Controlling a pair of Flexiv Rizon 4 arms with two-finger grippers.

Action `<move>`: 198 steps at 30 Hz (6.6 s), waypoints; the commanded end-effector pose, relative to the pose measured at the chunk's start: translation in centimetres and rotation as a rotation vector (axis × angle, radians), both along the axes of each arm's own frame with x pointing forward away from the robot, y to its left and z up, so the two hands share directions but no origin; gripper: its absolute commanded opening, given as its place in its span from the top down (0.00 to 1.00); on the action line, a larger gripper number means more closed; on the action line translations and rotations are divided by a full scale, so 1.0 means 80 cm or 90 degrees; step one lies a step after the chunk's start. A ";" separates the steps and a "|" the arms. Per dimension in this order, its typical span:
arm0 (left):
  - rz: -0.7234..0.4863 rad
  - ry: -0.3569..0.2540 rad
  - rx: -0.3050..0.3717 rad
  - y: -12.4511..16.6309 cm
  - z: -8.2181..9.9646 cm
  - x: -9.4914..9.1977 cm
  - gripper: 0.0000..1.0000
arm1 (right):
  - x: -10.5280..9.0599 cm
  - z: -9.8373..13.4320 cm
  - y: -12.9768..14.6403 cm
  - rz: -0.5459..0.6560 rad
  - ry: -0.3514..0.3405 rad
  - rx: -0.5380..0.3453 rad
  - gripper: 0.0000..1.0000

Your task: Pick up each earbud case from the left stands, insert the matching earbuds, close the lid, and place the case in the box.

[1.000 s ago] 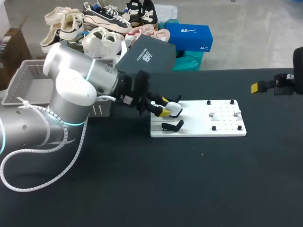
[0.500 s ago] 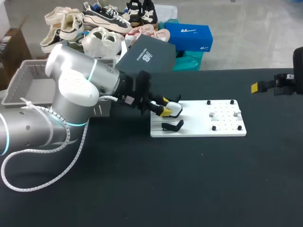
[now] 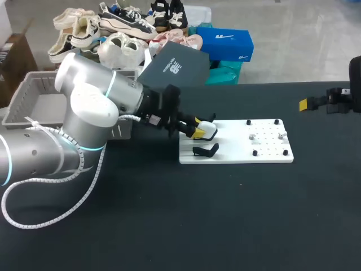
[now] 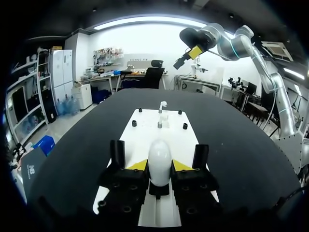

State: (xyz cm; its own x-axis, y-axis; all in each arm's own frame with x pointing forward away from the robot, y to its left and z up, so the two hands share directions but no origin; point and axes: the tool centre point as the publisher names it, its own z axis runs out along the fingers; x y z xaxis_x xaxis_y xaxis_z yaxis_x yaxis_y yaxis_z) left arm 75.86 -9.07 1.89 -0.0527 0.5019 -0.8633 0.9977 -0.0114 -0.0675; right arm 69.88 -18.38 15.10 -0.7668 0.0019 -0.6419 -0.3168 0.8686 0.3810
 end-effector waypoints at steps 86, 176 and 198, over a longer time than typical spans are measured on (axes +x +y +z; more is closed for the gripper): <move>0.002 -0.004 -0.261 -0.033 0.146 -0.144 1.00 | -0.008 0.004 0.004 0.034 -0.004 -0.013 0.00; -0.036 -0.004 -0.249 -0.057 0.120 -0.130 1.00 | -0.055 -0.028 0.207 0.245 0.021 -0.124 0.00; -0.036 -0.004 -0.249 -0.057 0.120 -0.130 1.00 | -0.047 -0.025 0.206 0.230 0.022 -0.133 0.00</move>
